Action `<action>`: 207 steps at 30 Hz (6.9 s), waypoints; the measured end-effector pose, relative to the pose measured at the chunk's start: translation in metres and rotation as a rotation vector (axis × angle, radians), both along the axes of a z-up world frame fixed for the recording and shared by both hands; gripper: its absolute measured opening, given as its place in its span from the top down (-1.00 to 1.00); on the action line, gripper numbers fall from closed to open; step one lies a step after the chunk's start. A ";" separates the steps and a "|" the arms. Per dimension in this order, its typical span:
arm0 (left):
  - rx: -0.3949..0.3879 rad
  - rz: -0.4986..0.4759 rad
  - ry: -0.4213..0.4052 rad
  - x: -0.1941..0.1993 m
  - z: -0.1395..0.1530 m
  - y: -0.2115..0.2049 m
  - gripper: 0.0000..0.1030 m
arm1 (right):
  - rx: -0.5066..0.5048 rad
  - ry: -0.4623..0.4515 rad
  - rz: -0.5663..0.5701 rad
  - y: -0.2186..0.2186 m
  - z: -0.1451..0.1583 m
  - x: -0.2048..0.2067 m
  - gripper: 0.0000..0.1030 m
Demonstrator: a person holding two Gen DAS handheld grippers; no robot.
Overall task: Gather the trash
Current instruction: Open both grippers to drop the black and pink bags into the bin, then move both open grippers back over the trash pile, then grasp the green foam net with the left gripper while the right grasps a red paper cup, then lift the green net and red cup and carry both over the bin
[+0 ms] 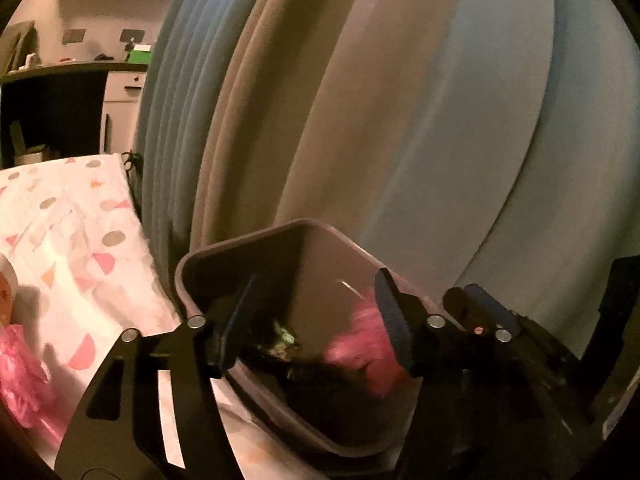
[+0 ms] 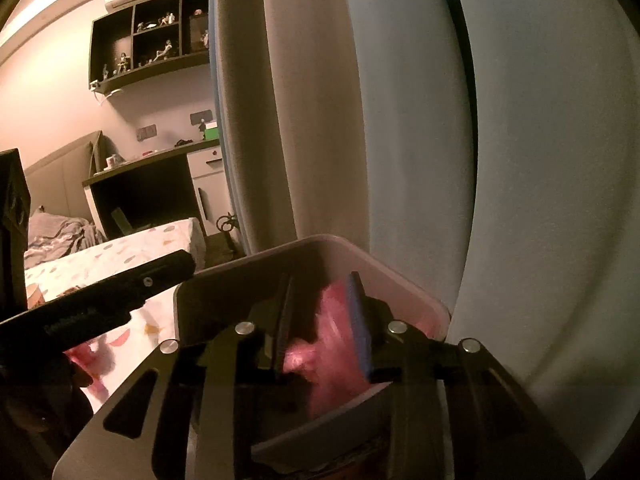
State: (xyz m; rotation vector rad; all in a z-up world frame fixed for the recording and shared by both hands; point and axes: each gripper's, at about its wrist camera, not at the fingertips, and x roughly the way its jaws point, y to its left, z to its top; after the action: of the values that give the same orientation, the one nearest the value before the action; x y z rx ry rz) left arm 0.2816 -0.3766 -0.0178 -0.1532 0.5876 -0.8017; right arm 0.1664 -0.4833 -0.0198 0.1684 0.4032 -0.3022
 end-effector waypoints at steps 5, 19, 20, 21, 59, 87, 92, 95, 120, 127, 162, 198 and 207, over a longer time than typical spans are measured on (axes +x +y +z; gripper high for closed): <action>0.006 0.046 -0.052 -0.012 0.010 0.012 -0.62 | -0.001 -0.016 -0.010 0.002 0.005 -0.010 0.33; 0.111 0.385 -0.162 -0.092 0.035 0.117 -0.89 | -0.015 -0.084 0.043 0.058 0.014 -0.064 -0.65; 0.121 0.405 -0.166 -0.100 0.036 0.127 -0.89 | -0.019 -0.094 0.059 0.066 0.015 -0.070 -0.66; 0.129 0.422 -0.171 -0.108 0.035 0.138 -0.89 | -0.020 -0.099 0.066 0.071 0.015 -0.074 -0.67; 0.357 0.772 0.206 -0.186 -0.060 0.374 -0.74 | -0.019 -0.041 0.453 0.247 0.007 -0.097 -0.68; 0.165 0.672 0.063 -0.215 -0.003 0.364 0.72 | -0.093 0.062 0.477 0.267 -0.019 -0.048 -0.12; 0.130 0.647 0.034 -0.198 0.009 0.355 0.72 | -0.134 0.100 0.473 0.274 -0.024 -0.015 0.01; 0.116 0.641 0.022 -0.188 0.013 0.351 0.72 | -0.168 0.132 0.488 0.280 -0.029 0.003 0.10; 0.097 0.641 0.046 -0.163 0.011 0.356 0.72 | -0.236 0.093 0.561 0.291 -0.019 0.015 0.99; 0.087 0.650 0.050 -0.169 0.011 0.357 0.72 | -0.210 0.133 0.590 0.279 -0.025 0.021 0.53; 0.079 0.597 0.020 -0.160 0.016 0.341 0.72 | 0.008 0.025 0.587 0.231 0.017 -0.009 0.93; 0.099 0.188 -0.103 -0.095 0.032 0.131 0.72 | 0.123 -0.062 0.251 0.084 0.026 -0.065 0.93; 0.077 0.025 -0.137 -0.060 0.025 0.045 0.72 | 0.127 -0.071 0.114 0.040 0.026 -0.060 0.93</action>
State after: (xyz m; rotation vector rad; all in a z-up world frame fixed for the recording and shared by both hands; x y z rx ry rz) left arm 0.2211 -0.3312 0.0074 -0.0350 0.4858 -0.7575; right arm 0.1063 -0.4437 0.0057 0.2790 0.3605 -0.1579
